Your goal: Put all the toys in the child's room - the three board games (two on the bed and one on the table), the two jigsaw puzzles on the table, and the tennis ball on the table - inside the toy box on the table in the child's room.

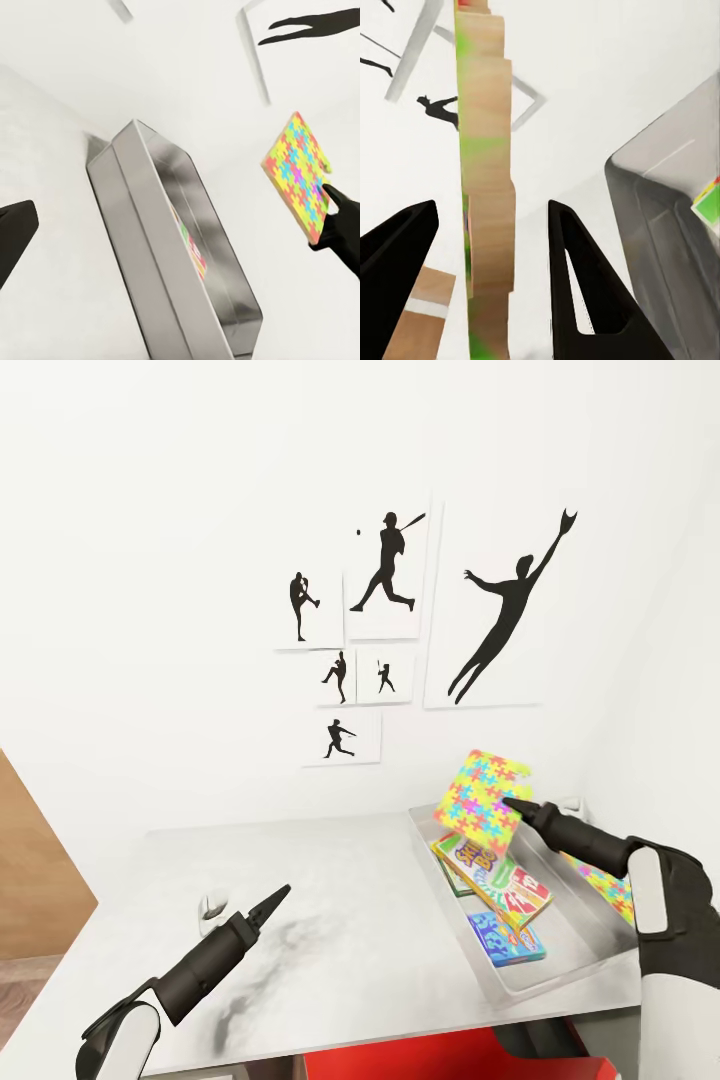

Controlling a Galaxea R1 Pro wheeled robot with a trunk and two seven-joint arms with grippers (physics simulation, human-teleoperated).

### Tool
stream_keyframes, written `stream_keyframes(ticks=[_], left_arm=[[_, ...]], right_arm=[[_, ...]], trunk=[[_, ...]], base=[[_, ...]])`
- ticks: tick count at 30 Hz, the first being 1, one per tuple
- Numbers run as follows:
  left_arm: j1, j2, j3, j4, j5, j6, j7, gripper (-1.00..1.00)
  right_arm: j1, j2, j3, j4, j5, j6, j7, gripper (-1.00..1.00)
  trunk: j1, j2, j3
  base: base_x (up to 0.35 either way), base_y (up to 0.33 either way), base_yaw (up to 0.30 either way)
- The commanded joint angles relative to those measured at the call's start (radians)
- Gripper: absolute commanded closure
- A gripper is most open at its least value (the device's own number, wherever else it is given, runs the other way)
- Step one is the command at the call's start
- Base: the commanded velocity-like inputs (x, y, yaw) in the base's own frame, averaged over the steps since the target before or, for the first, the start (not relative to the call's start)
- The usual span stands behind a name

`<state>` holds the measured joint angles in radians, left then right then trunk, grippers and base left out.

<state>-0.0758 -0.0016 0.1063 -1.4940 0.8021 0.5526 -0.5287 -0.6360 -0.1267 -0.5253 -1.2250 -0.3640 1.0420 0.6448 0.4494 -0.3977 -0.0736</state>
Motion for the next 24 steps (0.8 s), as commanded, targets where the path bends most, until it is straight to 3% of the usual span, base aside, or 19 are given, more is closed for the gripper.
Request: stream_keyframes(ticks=[1, 4, 9, 12, 24], left_arm=[[-0.001, 0.0, 0.001, 0.0, 0.006, 0.007, -0.001, -1.0], [-0.001, 0.0, 0.001, 0.001, 0.006, 0.007, -0.001, -1.0], [-0.001, 0.0, 0.001, 0.001, 0.006, 0.007, -0.001, -1.0], [-0.001, 0.0, 0.001, 0.001, 0.006, 0.007, -0.001, -1.0], [-0.002, 0.0, 0.001, 0.002, 0.006, 0.007, -0.001, -1.0]], right_arm=[[-0.003, 0.003, -0.004, -0.007, 0.003, 0.005, -0.007, 1.0], [-0.005, 0.013, -0.02, -0.062, -0.005, 0.005, -0.078, 1.0], [0.004, 0.045, -0.101, -0.193, -0.054, 0.005, -0.2, 1.0], [0.013, 0.066, -0.126, -0.224, -0.083, 0.005, -0.255, 1.0], [0.06, 0.137, -0.149, -0.224, -0.12, 0.005, -0.312, 1.0]], trunk=[[0.001, -0.002, -0.002], [0.001, -0.002, -0.002], [0.001, -0.002, -0.002], [0.001, -0.002, -0.002], [0.001, -0.002, -0.002]], base=[[0.0, 0.0, 0.0], [0.0, 0.0, 0.0], [0.0, 0.0, 0.0], [0.0, 0.0, 0.0], [0.0, 0.0, 0.0]])
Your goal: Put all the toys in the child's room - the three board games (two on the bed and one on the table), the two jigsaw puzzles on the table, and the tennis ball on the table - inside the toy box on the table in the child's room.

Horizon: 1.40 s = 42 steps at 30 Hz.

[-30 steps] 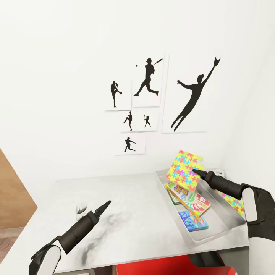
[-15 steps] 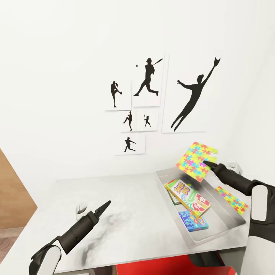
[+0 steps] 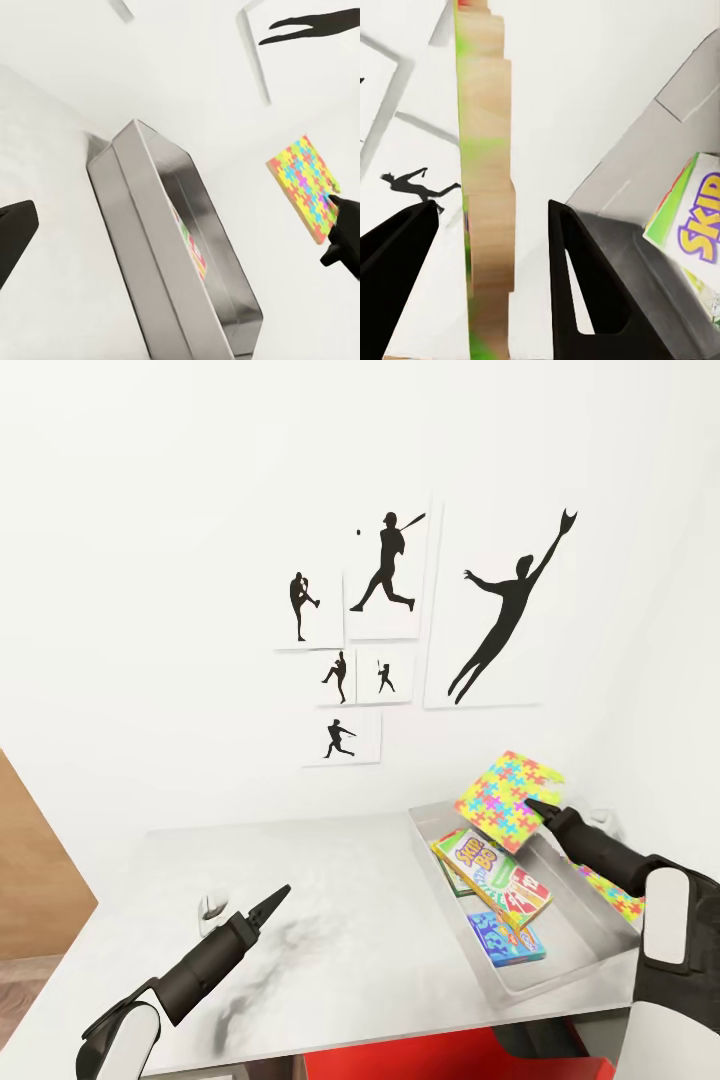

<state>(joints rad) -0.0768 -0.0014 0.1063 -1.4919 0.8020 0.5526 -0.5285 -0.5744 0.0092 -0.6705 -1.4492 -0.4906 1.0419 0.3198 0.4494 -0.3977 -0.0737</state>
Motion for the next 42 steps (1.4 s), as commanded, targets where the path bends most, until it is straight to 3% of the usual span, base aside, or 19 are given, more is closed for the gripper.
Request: stream_keyframes(ticks=[1, 5, 6, 10, 13, 15, 22, 28, 42], left_arm=[[-0.001, 0.0, 0.001, 0.0, 0.006, 0.007, -0.001, -1.0], [-0.001, 0.0, 0.002, 0.004, 0.006, 0.007, -0.001, -1.0], [-0.001, 0.0, 0.002, 0.004, 0.006, 0.007, -0.001, -1.0], [-0.001, 0.0, 0.002, 0.006, 0.006, 0.007, -0.001, -1.0], [-0.001, 0.0, 0.003, 0.007, 0.006, 0.007, -0.001, -1.0], [-0.001, 0.0, 0.003, 0.008, 0.006, 0.007, -0.001, -1.0], [-0.001, 0.0, 0.003, 0.009, 0.006, 0.007, -0.001, -1.0], [-0.001, 0.0, 0.003, 0.017, 0.006, 0.007, -0.001, -1.0], [-0.003, 0.0, 0.003, 0.031, 0.005, 0.007, -0.001, -1.0]], right_arm=[[0.0, 0.01, -0.004, 0.002, 0.005, 0.005, 0.011, 1.0], [0.005, 0.066, -0.006, 0.009, 0.003, 0.005, -0.012, 1.0], [0.005, 0.066, -0.006, 0.009, 0.003, 0.005, -0.012, 1.0], [0.004, 0.11, -0.007, 0.012, 0.002, 0.005, -0.072, 1.0], [-0.002, 0.129, -0.007, 0.014, -0.002, 0.005, -0.124, 1.0], [-0.008, 0.138, -0.009, 0.02, -0.031, 0.005, -0.155, 1.0], [-0.036, 0.139, -0.016, 0.032, -0.134, 0.005, -0.239, 1.0], [-0.067, 0.137, -0.019, 0.023, -0.174, 0.005, -0.338, 1.0], [-0.069, 0.136, -0.035, 0.033, -0.268, 0.005, -0.398, 1.0]], trunk=[[0.001, -0.002, -0.002], [0.001, -0.002, -0.002], [0.001, -0.002, -0.002], [0.001, -0.002, -0.002], [0.001, -0.002, -0.002], [0.001, -0.002, -0.002], [0.001, -0.002, -0.002], [0.001, -0.002, -0.002], [0.001, -0.002, -0.002]], base=[[0.0, 0.0, 0.0], [0.0, 0.0, 0.0], [0.0, 0.0, 0.0], [0.0, 0.0, 0.0], [0.0, 0.0, 0.0], [0.0, 0.0, 0.0], [0.0, 0.0, 0.0], [0.0, 0.0, 0.0], [0.0, 0.0, 0.0]])
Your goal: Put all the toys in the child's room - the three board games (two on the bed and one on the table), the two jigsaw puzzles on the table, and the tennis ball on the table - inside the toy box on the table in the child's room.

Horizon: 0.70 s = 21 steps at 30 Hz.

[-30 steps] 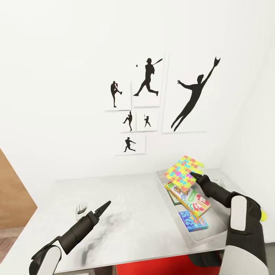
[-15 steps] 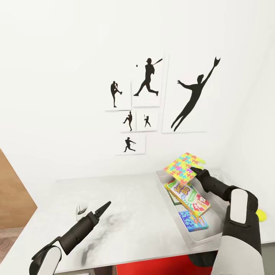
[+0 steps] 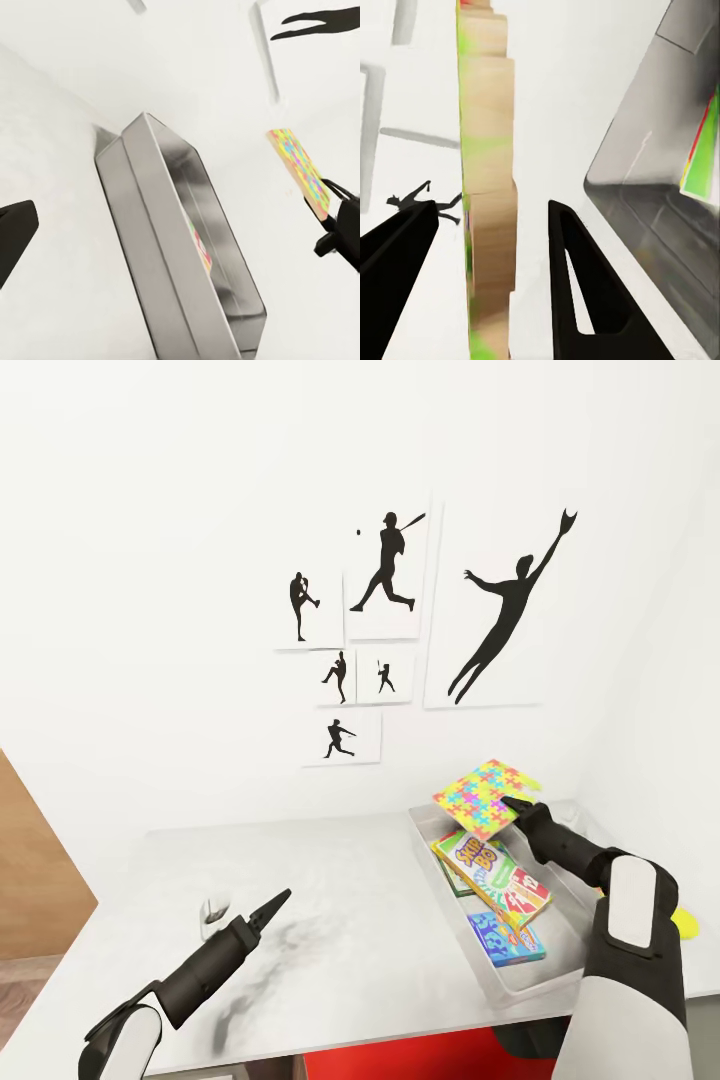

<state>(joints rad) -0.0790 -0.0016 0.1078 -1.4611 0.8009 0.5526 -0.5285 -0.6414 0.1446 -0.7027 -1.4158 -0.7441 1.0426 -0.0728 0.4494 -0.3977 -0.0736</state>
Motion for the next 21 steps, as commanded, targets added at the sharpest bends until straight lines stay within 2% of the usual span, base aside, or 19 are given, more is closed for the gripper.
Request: stream_keyframes(ticks=[1, 6, 9, 21], left_arm=[[-0.001, 0.0, 0.001, 0.0, 0.006, 0.007, -0.001, -1.0], [-0.002, -0.001, 0.001, 0.002, 0.006, 0.007, -0.001, -1.0], [-0.002, -0.001, 0.001, 0.002, 0.006, 0.007, -0.001, -1.0], [-0.003, -0.001, 0.001, 0.003, 0.004, 0.007, -0.001, -1.0]], right_arm=[[-0.003, 0.001, -0.005, 0.012, -0.019, 0.005, -0.021, 1.0], [-0.013, 0.0, -0.011, 0.098, -0.037, 0.005, -0.123, 1.0], [-0.016, 0.001, -0.012, 0.127, -0.046, 0.005, -0.157, 1.0], [-0.02, -0.004, -0.014, 0.164, -0.056, -0.031, -0.2, 1.0]], trunk=[[0.001, -0.002, -0.002], [0.001, -0.002, -0.002], [0.001, -0.002, -0.002], [0.001, -0.002, -0.002]], base=[[0.0, 0.0, 0.0], [0.0, 0.0, 0.0], [0.0, 0.0, 0.0], [0.0, 0.0, 0.0]])
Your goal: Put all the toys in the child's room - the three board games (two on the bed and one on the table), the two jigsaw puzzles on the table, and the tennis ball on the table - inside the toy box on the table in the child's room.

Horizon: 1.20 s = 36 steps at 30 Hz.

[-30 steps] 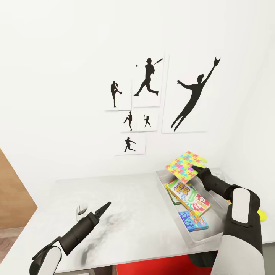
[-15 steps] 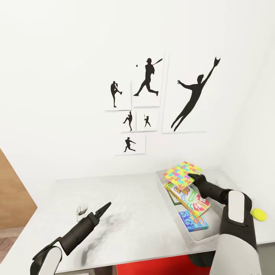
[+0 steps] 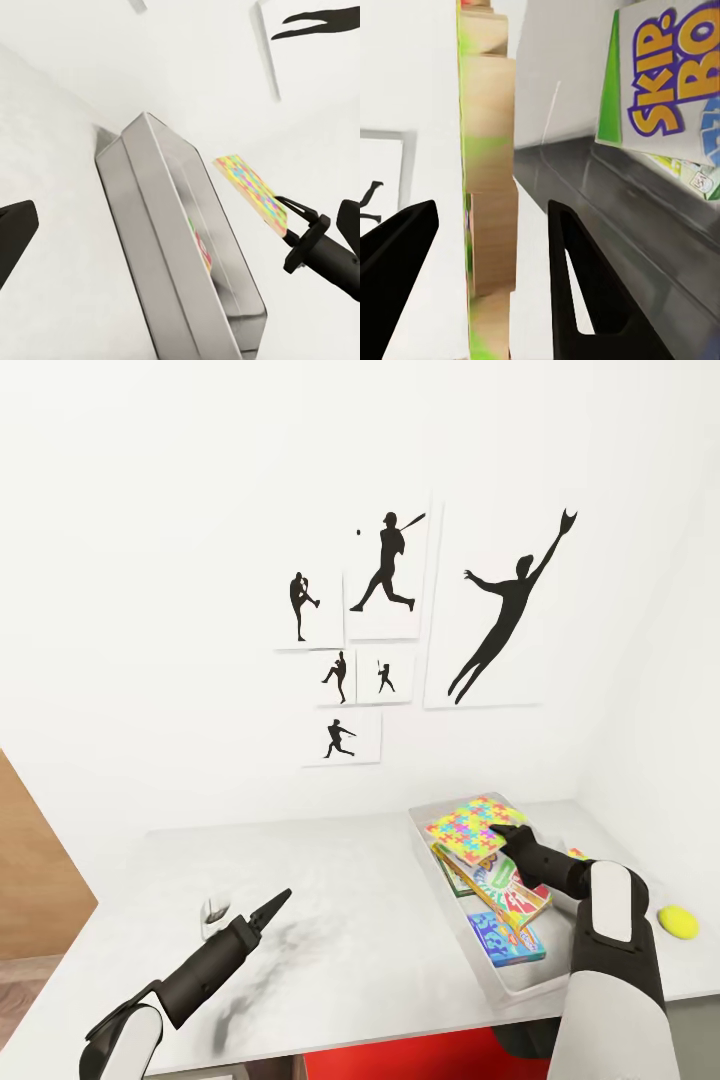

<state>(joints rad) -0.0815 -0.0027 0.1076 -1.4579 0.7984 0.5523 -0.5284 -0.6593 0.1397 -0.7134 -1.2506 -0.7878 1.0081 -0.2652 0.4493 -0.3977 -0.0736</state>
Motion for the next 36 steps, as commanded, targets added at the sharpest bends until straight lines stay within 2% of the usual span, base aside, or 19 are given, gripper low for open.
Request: stream_keyframes(ticks=[1, 14, 20, 28, 36], left_arm=[[-0.001, -0.001, 0.001, 0.001, 0.006, 0.007, -0.001, -1.0], [-0.005, -0.003, 0.0, 0.023, 0.003, 0.006, -0.001, -1.0], [-0.006, -0.003, 0.0, 0.027, 0.002, 0.006, -0.001, -1.0], [-0.006, -0.003, 0.001, 0.029, 0.002, 0.006, 0.0, -1.0], [-0.006, -0.003, 0.001, 0.03, 0.002, 0.006, 0.0, -1.0]], right_arm=[[-0.002, 0.0, -0.003, 0.0, -0.013, 0.001, -0.008, 1.0], [-0.013, -0.005, -0.004, 0.001, -0.013, -0.007, -0.011, 1.0], [-0.029, -0.02, -0.029, 0.005, -0.012, -0.032, -0.033, 1.0], [-0.076, -0.037, -0.044, 0.073, -0.012, -0.056, -0.05, 1.0], [-0.088, -0.049, -0.047, 0.108, -0.013, -0.06, -0.051, 1.0]], trunk=[[0.001, -0.002, -0.002], [0.001, -0.002, -0.002], [0.001, -0.002, -0.002], [0.001, -0.002, -0.004], [0.001, -0.002, -0.013]], base=[[0.0, 0.0, 0.0], [0.0, 0.0, 0.0], [0.0, 0.0, 0.0], [0.0, 0.0, 0.0], [0.0, 0.0, 0.0]])
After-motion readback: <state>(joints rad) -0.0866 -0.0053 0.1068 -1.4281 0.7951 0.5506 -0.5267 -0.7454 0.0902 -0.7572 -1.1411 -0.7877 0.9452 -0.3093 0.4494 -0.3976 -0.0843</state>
